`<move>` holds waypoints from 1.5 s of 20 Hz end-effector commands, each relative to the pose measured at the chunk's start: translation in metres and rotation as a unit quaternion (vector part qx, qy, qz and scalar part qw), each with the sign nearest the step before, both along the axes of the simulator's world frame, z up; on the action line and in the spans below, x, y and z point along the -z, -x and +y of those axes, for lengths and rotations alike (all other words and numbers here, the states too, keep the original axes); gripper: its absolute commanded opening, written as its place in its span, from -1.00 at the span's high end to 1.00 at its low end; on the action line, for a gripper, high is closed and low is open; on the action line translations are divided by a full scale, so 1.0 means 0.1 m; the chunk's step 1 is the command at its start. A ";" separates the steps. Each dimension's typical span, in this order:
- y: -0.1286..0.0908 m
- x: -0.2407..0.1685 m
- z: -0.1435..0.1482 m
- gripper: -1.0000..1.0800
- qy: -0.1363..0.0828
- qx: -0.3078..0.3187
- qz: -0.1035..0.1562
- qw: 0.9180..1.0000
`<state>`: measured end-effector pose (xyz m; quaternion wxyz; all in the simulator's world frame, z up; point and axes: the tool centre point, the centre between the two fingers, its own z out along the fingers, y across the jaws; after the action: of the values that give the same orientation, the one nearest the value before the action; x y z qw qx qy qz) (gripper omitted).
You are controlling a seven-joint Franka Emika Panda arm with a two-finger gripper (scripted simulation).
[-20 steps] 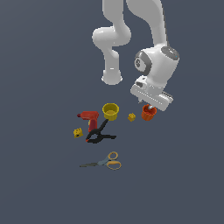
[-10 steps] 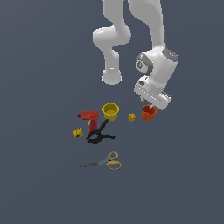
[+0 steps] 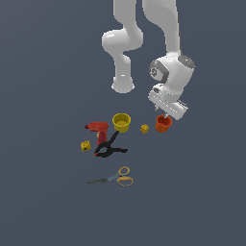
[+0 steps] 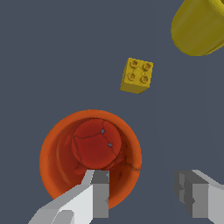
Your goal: Pick up a designated object from a clutter of objects.
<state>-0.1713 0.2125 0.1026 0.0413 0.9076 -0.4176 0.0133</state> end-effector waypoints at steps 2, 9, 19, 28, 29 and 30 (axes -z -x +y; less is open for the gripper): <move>0.02 0.01 0.01 -0.23 0.000 0.005 0.000 1.000; 0.02 0.07 0.01 -0.23 0.000 0.003 0.000 1.000; 0.03 0.31 -0.02 -0.23 0.000 0.005 0.000 1.000; 0.03 0.31 -0.02 1.00 0.000 0.005 0.000 1.000; 0.03 0.31 -0.02 1.00 0.000 0.005 0.000 1.000; 0.03 0.31 -0.02 1.00 0.000 0.005 0.000 1.000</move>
<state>-0.1733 0.2105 0.0716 0.0405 0.9052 -0.4229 0.0138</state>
